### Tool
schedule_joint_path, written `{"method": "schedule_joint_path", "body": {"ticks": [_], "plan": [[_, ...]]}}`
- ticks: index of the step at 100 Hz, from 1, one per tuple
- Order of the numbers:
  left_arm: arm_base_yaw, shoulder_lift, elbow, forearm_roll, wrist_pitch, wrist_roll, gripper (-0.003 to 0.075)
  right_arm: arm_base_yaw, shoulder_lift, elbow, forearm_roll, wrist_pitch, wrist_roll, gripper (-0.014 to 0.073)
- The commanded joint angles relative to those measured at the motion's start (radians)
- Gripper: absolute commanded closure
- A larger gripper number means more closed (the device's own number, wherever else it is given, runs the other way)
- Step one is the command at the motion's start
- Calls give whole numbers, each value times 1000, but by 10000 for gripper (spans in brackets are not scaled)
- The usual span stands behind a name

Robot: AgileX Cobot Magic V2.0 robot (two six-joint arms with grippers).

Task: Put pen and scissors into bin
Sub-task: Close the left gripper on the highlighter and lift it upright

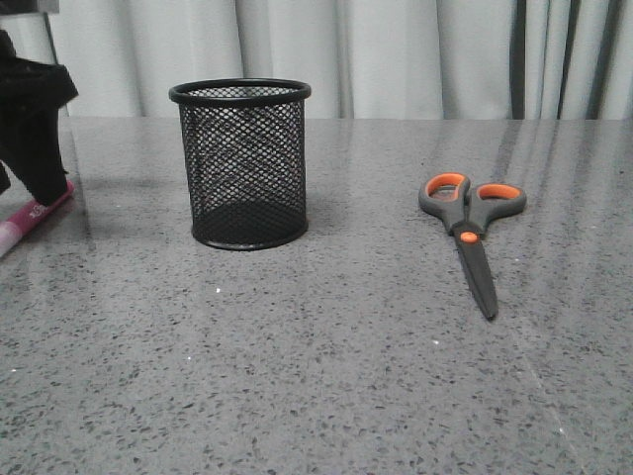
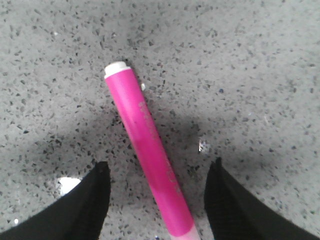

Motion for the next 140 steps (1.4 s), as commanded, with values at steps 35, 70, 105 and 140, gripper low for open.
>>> {"method": "schedule_joint_path", "body": {"ticks": [35, 70, 105, 140], "plan": [[-11, 27, -31, -38, -66, -23, 342, 0, 8, -34, 17, -67, -12, 244], [-15, 29, -31, -42, -62, -18, 742, 0, 8, -32, 17, -67, -12, 244], [-93, -129, -31, -28, -155, 3, 742, 0, 8, -32, 17, -67, -12, 244], [-204, -359, -18, -37, -422, 3, 742, 0, 8, -32, 17, -67, -12, 244]]}}
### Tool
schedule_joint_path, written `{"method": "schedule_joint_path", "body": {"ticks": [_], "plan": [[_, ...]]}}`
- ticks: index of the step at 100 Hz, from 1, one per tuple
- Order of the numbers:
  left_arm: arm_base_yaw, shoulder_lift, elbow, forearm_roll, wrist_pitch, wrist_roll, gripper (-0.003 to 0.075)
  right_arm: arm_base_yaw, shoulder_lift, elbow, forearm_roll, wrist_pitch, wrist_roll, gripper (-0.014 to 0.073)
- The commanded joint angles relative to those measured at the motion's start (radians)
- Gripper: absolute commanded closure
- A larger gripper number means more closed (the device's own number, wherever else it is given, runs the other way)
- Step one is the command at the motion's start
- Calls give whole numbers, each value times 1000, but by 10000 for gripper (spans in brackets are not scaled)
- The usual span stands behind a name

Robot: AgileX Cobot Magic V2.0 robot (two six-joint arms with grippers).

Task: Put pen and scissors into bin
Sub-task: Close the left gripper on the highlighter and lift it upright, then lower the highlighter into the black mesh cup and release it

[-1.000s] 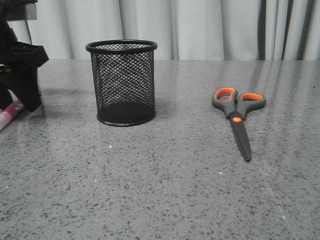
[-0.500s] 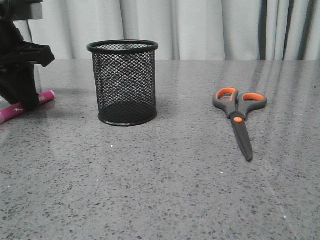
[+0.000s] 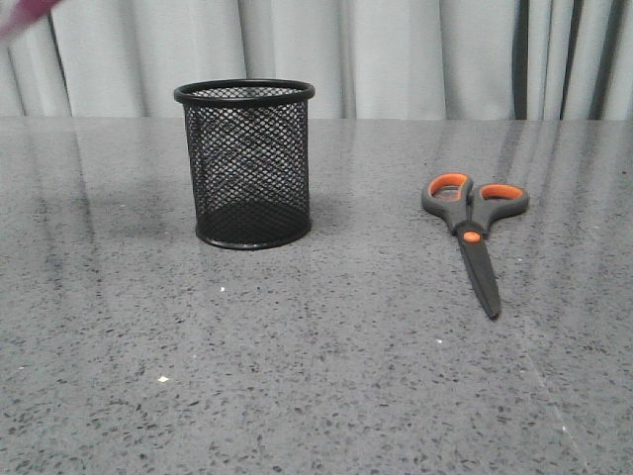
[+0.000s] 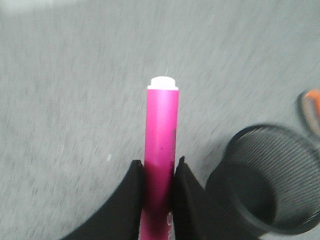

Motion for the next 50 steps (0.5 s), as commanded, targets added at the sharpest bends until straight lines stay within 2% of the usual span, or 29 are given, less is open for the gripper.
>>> {"method": "schedule_joint_path", "body": {"ticks": [1, 24, 34, 50], "plan": [[-53, -49, -19, -20, -143, 3, 742, 0, 8, -32, 17, -67, -11, 244], [-245, 29, -19, -10, -377, 3, 742, 0, 8, -32, 17, -58, -11, 244], [-280, 90, -19, -8, -454, 3, 742, 0, 8, -32, 17, -56, -11, 244], [-285, 170, -19, -8, -470, 3, 742, 0, 8, -32, 17, -56, -11, 244]]}}
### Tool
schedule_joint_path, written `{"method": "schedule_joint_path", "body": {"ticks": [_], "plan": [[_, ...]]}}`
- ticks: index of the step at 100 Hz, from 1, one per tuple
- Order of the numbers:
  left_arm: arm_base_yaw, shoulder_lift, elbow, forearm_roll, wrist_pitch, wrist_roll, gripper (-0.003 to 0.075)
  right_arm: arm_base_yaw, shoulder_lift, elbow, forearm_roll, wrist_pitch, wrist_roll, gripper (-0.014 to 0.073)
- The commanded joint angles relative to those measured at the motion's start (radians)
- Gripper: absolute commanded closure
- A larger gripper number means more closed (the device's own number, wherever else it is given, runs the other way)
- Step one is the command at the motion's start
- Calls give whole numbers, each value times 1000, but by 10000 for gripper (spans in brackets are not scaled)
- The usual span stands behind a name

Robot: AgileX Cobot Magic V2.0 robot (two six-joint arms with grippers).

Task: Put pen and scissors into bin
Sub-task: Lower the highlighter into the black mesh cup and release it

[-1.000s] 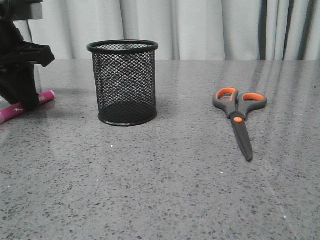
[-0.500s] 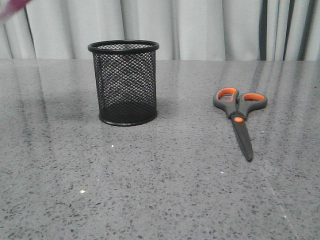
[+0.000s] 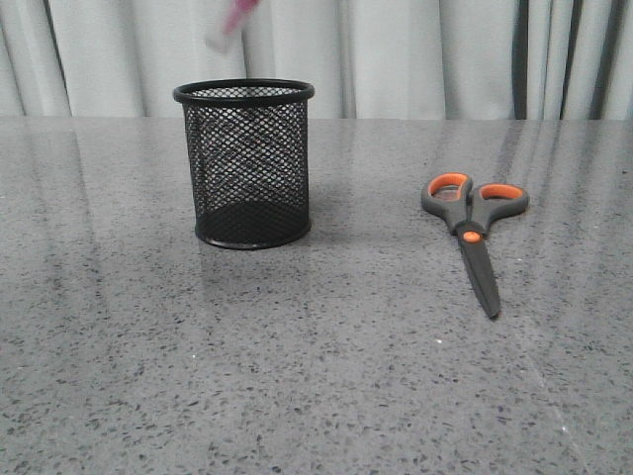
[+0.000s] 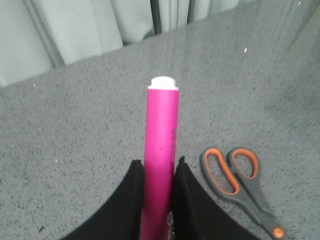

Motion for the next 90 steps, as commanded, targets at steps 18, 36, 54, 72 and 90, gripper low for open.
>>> {"method": "schedule_joint_path", "body": {"ticks": [18, 36, 54, 72, 90], "plan": [[-8, 46, -25, -2, -105, 1, 742, 0, 8, -32, 17, -56, -11, 244], [-8, 58, -25, 8, -96, 1, 742, 0, 8, -32, 17, -56, -11, 244], [-8, 81, -25, 27, -60, 1, 741, 0, 8, -32, 17, -56, -11, 244], [-8, 91, -25, 27, -50, 1, 740, 0, 8, -32, 17, -56, -11, 245], [-8, 91, -25, 27, -50, 1, 591, 0, 8, -32, 17, -56, -11, 244]]}}
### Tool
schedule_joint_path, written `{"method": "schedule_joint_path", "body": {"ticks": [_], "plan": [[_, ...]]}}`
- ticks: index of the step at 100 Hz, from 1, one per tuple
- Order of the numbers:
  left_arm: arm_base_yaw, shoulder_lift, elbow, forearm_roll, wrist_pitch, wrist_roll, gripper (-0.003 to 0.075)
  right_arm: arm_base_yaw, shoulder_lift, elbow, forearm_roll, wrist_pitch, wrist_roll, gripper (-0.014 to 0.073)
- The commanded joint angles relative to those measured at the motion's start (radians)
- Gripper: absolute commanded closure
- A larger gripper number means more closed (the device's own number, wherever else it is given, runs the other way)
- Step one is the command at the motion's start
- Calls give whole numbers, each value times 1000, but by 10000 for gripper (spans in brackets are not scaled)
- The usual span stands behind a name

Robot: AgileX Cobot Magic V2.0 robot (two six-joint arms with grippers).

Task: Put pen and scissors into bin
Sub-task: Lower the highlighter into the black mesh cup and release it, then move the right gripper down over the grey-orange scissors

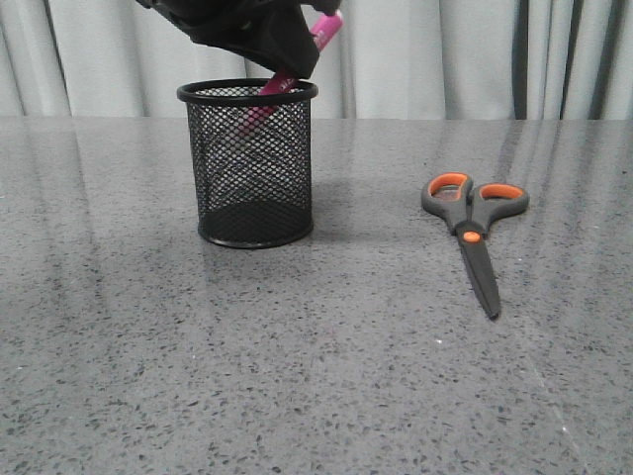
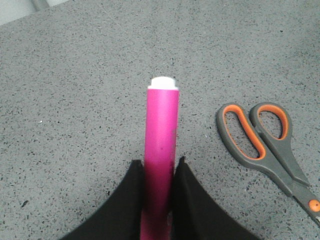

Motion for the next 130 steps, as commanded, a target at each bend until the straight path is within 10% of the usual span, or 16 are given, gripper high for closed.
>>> {"method": "schedule_joint_path", "body": {"ticks": [1, 20, 66, 80, 98, 130], "plan": [[-8, -39, -27, 0, -61, 0, 568, 0, 8, -32, 17, -56, -11, 245], [-8, -51, -27, 0, -42, 0, 286, 0, 8, -32, 17, -56, -11, 244], [108, -285, -27, 0, 33, 0, 282, 0, 8, -32, 18, -58, -11, 244], [201, -361, -27, -2, 115, 0, 393, 0, 8, -32, 38, -44, -11, 245], [315, -445, -27, 0, 193, 0, 738, 0, 8, -32, 47, -55, -11, 245], [384, -663, 204, 0, -36, -10, 742, 0, 1, -32, 62, -143, -11, 245]]}}
